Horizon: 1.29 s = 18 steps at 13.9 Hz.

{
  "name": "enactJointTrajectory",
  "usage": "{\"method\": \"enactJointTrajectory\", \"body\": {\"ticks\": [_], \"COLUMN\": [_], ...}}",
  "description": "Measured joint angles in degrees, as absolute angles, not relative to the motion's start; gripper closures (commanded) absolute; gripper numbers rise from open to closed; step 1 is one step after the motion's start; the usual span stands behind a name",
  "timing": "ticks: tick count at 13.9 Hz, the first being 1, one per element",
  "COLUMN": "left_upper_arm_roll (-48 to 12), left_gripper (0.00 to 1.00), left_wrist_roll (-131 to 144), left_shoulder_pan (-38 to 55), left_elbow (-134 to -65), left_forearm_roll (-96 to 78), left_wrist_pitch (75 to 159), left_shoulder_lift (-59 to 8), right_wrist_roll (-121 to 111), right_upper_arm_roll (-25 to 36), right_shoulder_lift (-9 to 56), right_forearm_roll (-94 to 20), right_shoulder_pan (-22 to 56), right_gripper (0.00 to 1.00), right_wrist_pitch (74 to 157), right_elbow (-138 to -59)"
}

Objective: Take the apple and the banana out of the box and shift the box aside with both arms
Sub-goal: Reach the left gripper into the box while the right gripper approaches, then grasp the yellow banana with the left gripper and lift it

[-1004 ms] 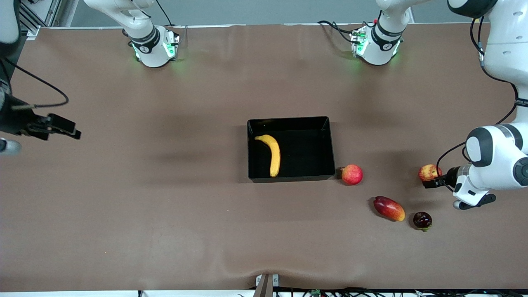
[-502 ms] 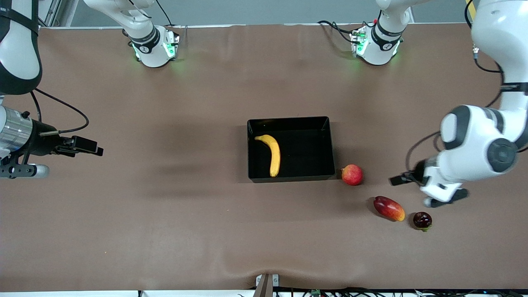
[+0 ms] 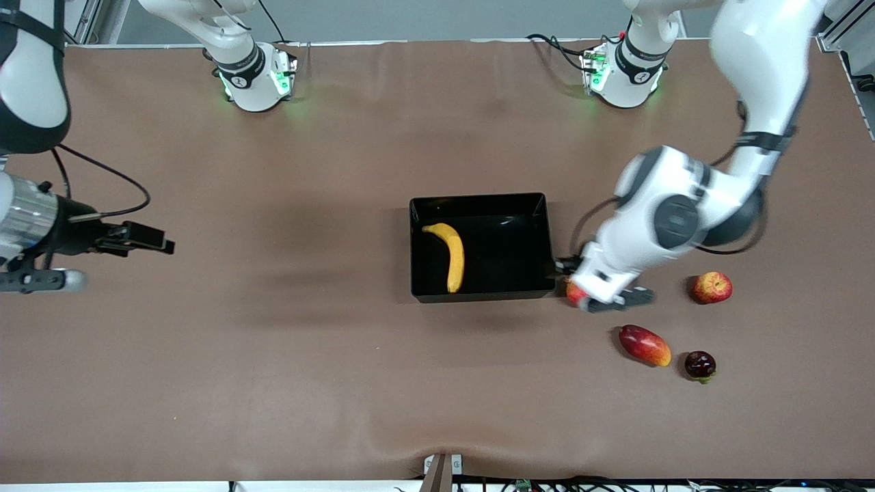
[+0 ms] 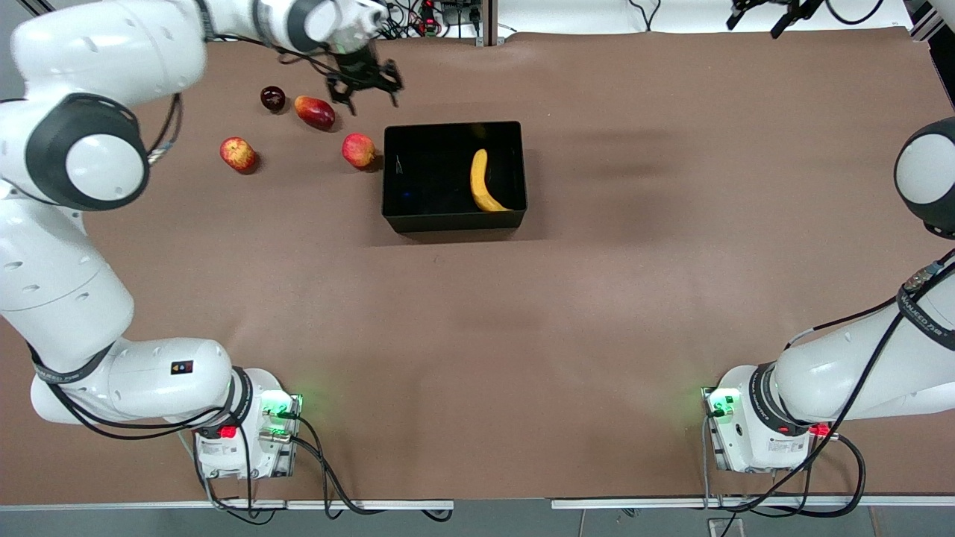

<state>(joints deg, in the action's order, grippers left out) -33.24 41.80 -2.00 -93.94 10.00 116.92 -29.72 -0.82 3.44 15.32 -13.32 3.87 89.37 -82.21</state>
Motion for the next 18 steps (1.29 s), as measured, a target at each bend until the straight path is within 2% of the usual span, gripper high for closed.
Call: {"method": "enactJointTrajectory", "body": {"ticks": [5, 11, 14, 15, 16, 18], "left_upper_arm_roll": [-31.3, -30.2, -29.5, -29.2, -28.7, -27.9], "left_gripper": [0.0, 0.0, 0.0, 0.06, 0.26, 0.81], "left_wrist_roll": [59.6, 72.1, 74.5, 74.6, 74.6, 74.6], "left_shoulder_pan": [10.6, 18.1, 20.7, 21.3, 21.9, 22.8], "left_elbow": [-94.9, -94.8, -94.8, -94.7, -94.7, -94.6], "left_forearm_roll": [17.2, 25.5, 26.2, 26.2, 26.2, 26.3], "left_wrist_pitch": [126.4, 133.4, 135.0, 135.4, 135.6, 135.7], "left_shoulder_lift": [-36.4, -43.6, -45.8, -46.2, -46.4, -46.6], "right_wrist_roll": [-0.9, -1.1, -2.8, -3.0, -3.3, -3.9], "right_upper_arm_roll": [3.2, 2.7, 2.7, 2.7, 2.8, 3.2], "right_shoulder_lift": [15.3, 15.8, 16.8, 17.0, 17.0, 17.1], "right_forearm_roll": [-13.4, -14.1, -14.2, -14.2, -14.2, -14.3], "right_shoulder_pan": [6.1, 14.0, 18.3, 18.8, 18.8, 18.5], "right_gripper": [0.0, 0.0, 0.0, 0.0, 0.0, 0.0], "right_wrist_pitch": [78.3, 65.8, 63.7, 63.6, 63.5, 62.9], "right_elbow": [-82.2, -82.3, -82.3, -82.3, -82.3, -82.3]}}
